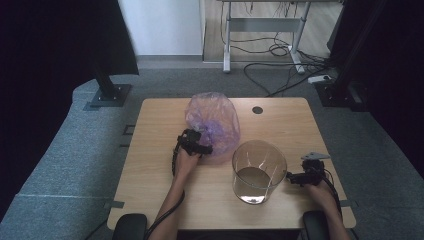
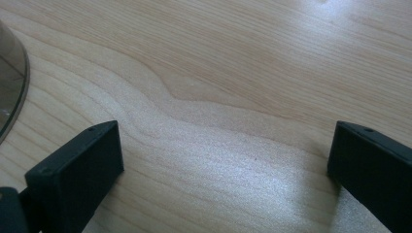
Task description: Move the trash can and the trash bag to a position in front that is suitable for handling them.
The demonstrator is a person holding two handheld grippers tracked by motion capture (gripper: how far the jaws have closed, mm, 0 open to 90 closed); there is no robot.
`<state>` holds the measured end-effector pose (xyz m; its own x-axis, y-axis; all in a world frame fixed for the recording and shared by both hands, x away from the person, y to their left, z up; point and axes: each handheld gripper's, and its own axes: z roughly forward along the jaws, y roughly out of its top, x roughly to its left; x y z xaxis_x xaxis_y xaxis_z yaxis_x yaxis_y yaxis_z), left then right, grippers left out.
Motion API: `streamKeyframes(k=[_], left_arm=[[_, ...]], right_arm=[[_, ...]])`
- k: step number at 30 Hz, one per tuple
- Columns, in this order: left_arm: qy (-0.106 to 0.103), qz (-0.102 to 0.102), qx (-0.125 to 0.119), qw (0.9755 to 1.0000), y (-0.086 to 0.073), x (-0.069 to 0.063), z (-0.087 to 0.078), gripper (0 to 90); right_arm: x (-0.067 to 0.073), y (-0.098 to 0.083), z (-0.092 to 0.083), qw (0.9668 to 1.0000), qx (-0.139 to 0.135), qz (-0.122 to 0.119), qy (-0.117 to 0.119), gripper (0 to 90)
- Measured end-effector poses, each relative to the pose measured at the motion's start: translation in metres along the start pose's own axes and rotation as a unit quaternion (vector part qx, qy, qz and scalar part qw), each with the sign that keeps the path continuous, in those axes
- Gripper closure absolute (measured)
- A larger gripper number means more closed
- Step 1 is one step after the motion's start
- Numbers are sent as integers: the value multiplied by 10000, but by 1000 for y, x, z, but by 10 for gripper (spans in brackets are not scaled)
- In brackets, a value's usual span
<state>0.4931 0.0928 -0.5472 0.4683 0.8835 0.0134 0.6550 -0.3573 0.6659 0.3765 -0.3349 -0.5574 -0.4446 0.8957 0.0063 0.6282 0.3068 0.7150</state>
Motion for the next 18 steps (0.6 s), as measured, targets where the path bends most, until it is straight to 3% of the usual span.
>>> streamKeyframes(k=[18], left_arm=[[-466,513,-46,9976,34,-75,31,0]], right_arm=[[2,0,0,10000,2,-14,11,0]])
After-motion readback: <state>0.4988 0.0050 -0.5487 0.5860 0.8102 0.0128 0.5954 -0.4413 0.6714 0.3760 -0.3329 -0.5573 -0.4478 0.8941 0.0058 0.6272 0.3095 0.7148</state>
